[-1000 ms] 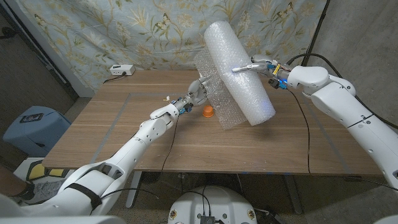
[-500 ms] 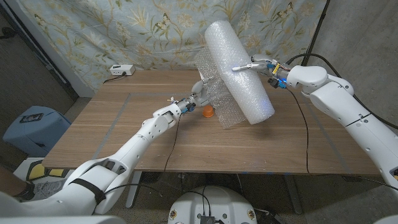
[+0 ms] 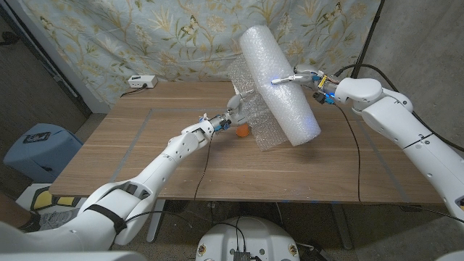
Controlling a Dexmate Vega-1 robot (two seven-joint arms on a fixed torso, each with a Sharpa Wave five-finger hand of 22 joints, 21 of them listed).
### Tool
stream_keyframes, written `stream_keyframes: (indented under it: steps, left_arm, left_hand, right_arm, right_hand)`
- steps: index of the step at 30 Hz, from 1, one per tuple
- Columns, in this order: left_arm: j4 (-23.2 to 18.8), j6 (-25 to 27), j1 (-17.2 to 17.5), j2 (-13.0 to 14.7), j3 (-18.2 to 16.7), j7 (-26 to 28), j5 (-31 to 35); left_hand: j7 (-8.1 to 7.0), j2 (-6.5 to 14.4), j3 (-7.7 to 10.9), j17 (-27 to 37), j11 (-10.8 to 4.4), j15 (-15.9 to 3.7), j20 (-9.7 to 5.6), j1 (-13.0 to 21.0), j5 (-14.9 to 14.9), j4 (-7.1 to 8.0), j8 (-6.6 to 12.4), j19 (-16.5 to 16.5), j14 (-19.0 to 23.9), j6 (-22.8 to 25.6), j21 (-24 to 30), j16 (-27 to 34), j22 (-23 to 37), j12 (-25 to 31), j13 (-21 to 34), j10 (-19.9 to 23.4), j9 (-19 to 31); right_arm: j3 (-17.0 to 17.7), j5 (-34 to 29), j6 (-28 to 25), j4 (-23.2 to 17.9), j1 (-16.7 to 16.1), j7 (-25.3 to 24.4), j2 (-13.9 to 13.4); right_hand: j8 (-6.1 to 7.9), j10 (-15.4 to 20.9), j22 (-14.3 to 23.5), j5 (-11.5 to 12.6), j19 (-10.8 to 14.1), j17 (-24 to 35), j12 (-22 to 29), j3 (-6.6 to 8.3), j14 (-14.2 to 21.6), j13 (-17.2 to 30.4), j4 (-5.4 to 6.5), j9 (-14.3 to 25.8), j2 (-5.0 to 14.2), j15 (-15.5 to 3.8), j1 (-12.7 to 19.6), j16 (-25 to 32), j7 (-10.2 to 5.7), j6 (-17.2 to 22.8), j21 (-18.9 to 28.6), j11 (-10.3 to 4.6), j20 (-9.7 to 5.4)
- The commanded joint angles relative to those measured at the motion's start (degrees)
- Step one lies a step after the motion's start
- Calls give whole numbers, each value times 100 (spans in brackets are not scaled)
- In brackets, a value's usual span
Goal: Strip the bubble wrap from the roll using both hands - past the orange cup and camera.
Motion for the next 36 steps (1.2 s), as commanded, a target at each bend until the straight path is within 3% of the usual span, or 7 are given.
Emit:
stream_keyframes:
  steps: [1, 9, 12, 13, 17, 21, 36]
  left_arm:
    - [110, 259, -111, -82, -23, -60, -73]
    - [176, 447, -172, -99, -50, -51, -124]
    - [153, 570, -189, -81, -54, 26, -133]
    - [96, 640, -183, -60, -56, 112, -133]
    - [-201, 853, -78, -13, -121, 570, -193]
    - [-386, 991, -27, 30, -135, 874, -226]
    - [-767, 1121, 126, 80, -119, 1548, -285]
  left_hand:
    - [22, 9, -35, 9, 0, -33, -32, 140, 36, 12, 68, 140, 179, 178, 60, 59, 8, 66, 44, 212, 19]
    - [64, 31, -59, 15, -45, -93, -104, 382, 48, 4, 147, 388, 565, 507, 148, 138, 13, 171, 89, 519, 31]
    - [70, 85, -77, 39, -60, -255, -182, 540, 53, 19, 210, 549, 939, 782, 210, 239, 16, 248, 115, 761, 40]
    - [50, 102, -88, 49, -93, -288, -182, 565, 52, 32, 226, 569, 1020, 858, 219, 260, 18, 286, 123, 873, 43]
    - [4, 251, -58, 107, -298, -598, -295, 813, 77, 43, 374, 1056, 2001, 1549, 425, 551, 21, 493, 179, 1570, 59]
    - [-59, 328, 4, 131, -434, -834, -417, 958, 89, 54, 494, 1410, 2572, 2036, 589, 722, 25, 633, 218, 2039, 68]
    - [-287, 448, 177, 176, -738, -1351, -766, 1312, 91, 54, 762, 2149, 3671, 3121, 1017, 1048, 58, 937, 346, 3078, 96]
  right_arm:
    - [-32, -13, -34, 69, 41, 36, 3]
    - [-79, -28, -58, 147, 114, 88, 43]
    - [-84, -28, -64, 168, 131, 108, 52]
    - [-85, -28, -62, 175, 134, 117, 52]
    - [-83, -23, -78, 180, 134, 144, 46]
    - [-66, -9, -91, 173, 119, 160, 37]
    - [-29, 97, -150, 166, 60, 220, 24]
  right_hand:
    - [16, 407, 16, 27, -9, 18, 54, -13, 324, 18, 6, 26, 911, -988, 853, -13, -20, 44, 52, -331, 13]
    - [7, 411, 16, 28, -13, 39, 56, -32, 335, 11, 13, 34, 912, -983, 841, -21, -13, 43, 61, -345, 16]
    - [4, 410, 16, 30, -19, 42, 60, -34, 332, 14, 17, 38, 920, -982, 838, -33, -20, 45, 63, -347, 15]
    - [1, 410, 16, 31, -23, 40, 58, -32, 330, 12, 19, 38, 926, -982, 838, -37, -23, 40, 62, -343, 17]
    - [-2, 389, 16, 33, -30, 46, 54, -34, 328, 15, 23, 42, 935, -982, 834, -49, -20, 42, 64, -336, 16]
    - [-7, 400, 16, 36, -32, 56, 59, -38, 327, 12, 25, 47, 940, -981, 831, -59, -23, 42, 69, -346, 18]
    - [-20, 397, 16, 42, -41, 75, 57, -55, 340, -1, 28, 63, 958, -986, 825, -96, -29, 55, 86, -320, 21]
